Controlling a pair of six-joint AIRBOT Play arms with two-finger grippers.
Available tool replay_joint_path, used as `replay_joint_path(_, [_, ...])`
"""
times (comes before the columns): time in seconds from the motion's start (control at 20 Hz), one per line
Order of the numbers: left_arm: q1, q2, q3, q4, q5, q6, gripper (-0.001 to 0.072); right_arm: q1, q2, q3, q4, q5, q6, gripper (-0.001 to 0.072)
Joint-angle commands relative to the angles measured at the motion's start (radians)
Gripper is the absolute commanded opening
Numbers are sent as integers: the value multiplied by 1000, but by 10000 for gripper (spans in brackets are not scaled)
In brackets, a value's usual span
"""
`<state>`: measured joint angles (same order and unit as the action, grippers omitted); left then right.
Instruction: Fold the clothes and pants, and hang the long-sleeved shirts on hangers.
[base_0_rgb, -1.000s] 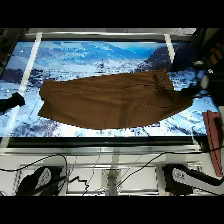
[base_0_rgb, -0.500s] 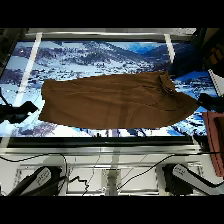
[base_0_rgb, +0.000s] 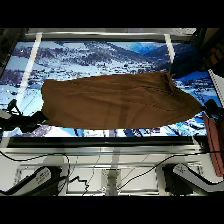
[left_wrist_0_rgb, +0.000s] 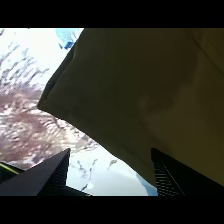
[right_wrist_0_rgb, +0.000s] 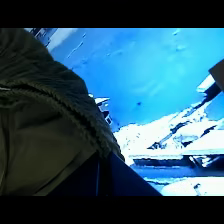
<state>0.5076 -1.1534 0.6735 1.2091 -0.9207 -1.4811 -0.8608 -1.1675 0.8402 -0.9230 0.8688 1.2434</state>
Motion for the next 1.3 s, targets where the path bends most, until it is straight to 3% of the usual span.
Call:
replay_joint_path(0.0, [1, -2, -21, 20, 71, -16, 544, -18, 2, -9, -68, -52, 147, 33])
replay_joint_path(0.35, [-13, -95, -23, -66, 132, -37, 525, -17, 4, -9, -19, -49, 147, 34])
replay_joint_path(0.4, [-23, -112, -23, -85, 141, -37, 409, -17, 4, -9, -19, -48, 147, 34])
replay_joint_path(0.5, [-46, -132, -23, -109, 188, -37, 52, -17, 4, -9, -21, -39, 146, 34])
replay_joint_path(0.55, [-52, -133, -21, -124, 232, -37, 26, -17, 4, -9, -25, -29, 138, 34])
replay_joint_path(0.7, [-47, -111, 32, -164, 315, -37, 26, -17, 4, -6, -99, 27, 125, 35])
replay_joint_path(1.0, [43, 6, 198, -145, 302, 7, 25, -18, 8, -6, -323, 216, 123, 34])
replay_joint_path(1.25, [85, 32, 169, 97, 76, 7, 24, -17, 98, -70, -332, 261, 116, 34])
